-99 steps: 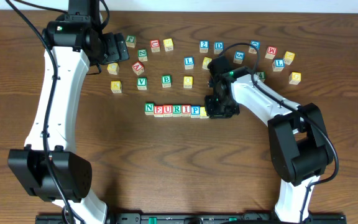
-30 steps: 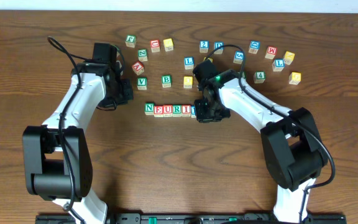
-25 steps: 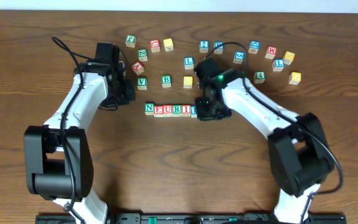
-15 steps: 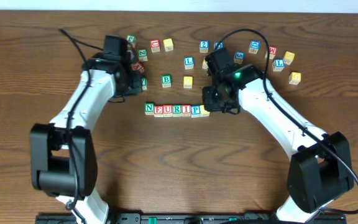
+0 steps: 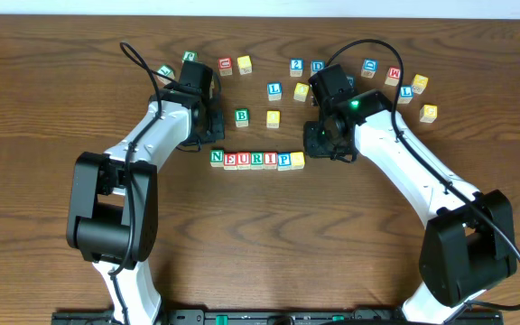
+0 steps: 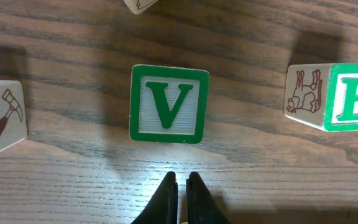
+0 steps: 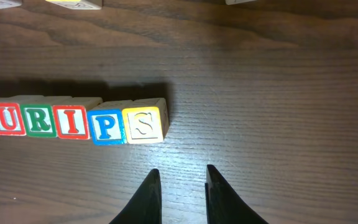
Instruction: Spell out NEURIPS
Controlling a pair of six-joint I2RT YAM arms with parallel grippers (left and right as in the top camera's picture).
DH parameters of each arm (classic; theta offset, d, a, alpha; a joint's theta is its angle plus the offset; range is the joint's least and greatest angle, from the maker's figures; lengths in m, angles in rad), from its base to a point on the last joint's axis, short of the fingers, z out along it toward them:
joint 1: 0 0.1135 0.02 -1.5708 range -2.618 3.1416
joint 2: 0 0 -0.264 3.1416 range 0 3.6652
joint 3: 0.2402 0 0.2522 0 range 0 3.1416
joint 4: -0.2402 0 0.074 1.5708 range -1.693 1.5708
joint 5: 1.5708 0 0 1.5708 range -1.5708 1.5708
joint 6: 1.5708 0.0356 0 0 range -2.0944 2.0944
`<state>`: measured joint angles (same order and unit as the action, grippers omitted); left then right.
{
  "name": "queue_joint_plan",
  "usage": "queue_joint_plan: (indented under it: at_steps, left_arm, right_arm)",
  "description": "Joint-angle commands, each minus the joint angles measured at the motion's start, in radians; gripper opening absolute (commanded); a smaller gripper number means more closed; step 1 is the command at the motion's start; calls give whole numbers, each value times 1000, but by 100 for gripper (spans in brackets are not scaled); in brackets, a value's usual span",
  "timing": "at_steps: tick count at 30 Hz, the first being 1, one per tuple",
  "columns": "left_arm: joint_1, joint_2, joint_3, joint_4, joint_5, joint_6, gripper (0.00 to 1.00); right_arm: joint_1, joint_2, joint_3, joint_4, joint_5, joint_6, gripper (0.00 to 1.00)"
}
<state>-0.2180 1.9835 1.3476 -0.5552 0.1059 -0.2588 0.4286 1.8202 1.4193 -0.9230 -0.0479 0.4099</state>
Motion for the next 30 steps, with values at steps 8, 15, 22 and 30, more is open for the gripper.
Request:
queue_joint_plan:
  at_steps: [8, 15, 22, 30]
  left_arm:
    - [-35, 5, 4, -26, -13, -21, 8]
    - [-41, 5, 1, -51, -13, -28, 8]
    - [-41, 5, -2, -70, -13, -28, 7]
    - [-42, 5, -2, -84, -13, -28, 7]
  right_arm:
    - [-6, -2, 8, -6, 23, 8, 20]
    - [-6, -2, 8, -6, 24, 8, 20]
    - [-9, -2, 8, -18, 39, 8, 20]
    - [-9, -2, 8, -19, 39, 8, 20]
